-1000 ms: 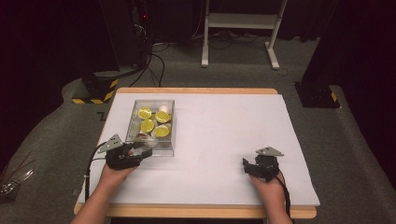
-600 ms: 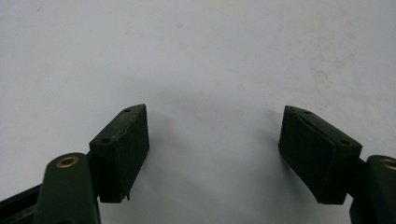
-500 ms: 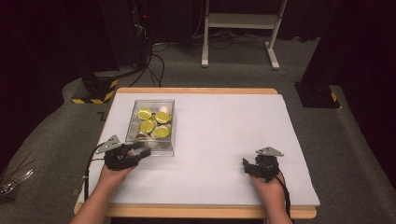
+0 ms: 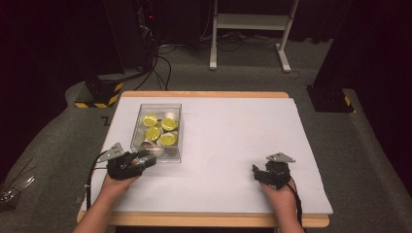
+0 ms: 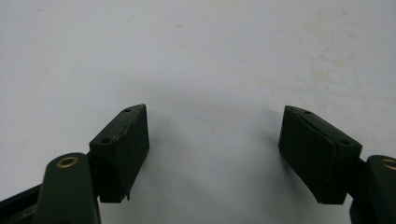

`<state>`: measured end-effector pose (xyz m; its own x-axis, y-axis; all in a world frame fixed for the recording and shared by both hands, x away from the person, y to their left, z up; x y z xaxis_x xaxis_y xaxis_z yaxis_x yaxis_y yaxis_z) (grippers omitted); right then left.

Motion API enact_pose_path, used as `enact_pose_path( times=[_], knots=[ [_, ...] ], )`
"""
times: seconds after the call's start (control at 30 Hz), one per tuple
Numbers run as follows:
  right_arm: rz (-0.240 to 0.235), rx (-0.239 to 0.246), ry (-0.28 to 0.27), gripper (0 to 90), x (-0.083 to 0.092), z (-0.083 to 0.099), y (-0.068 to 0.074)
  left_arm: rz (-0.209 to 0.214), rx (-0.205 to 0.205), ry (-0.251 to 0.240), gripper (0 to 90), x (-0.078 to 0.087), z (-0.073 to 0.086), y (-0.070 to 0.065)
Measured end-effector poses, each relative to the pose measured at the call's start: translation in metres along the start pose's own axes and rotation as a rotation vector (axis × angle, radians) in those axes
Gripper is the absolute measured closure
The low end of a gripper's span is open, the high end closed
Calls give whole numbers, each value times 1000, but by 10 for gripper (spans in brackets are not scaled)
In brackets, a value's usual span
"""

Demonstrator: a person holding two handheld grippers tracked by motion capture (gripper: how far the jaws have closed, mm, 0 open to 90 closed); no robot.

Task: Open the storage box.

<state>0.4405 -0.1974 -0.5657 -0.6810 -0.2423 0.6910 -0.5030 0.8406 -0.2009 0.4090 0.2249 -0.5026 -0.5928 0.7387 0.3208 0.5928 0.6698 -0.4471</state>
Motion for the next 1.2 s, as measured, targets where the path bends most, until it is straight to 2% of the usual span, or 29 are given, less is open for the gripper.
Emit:
enact_pose_path(
  times=[0.37, 0.53, 0.87, 1.2],
  knots=[
    [-1, -1, 0, 245, 0, 0, 0, 1, -7, 14, 457, 4, 3, -4],
    [-2, -1, 0, 245, 0, 0, 0, 20, 7, 6, 462, 6, 5, -5],
    [-2, -1, 0, 245, 0, 0, 0, 43, 4, 10, 472, 11, 9, -8],
    [-2, -1, 0, 245, 0, 0, 0, 49, 3, 18, 472, 15, 12, -12]
  ],
)
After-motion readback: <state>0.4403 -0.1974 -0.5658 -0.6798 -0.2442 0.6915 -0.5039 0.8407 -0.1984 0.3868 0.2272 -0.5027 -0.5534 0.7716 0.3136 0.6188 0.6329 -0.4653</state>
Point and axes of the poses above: each handheld gripper's, and its own axes: x roughly backward along the jaws, z roughly out of its underside, y roughly to its left, the point moved 9 cm from there along -x, roughly forward along the jaws, and after that the axes turned 14 degrees about x, right-handed, at the moved point
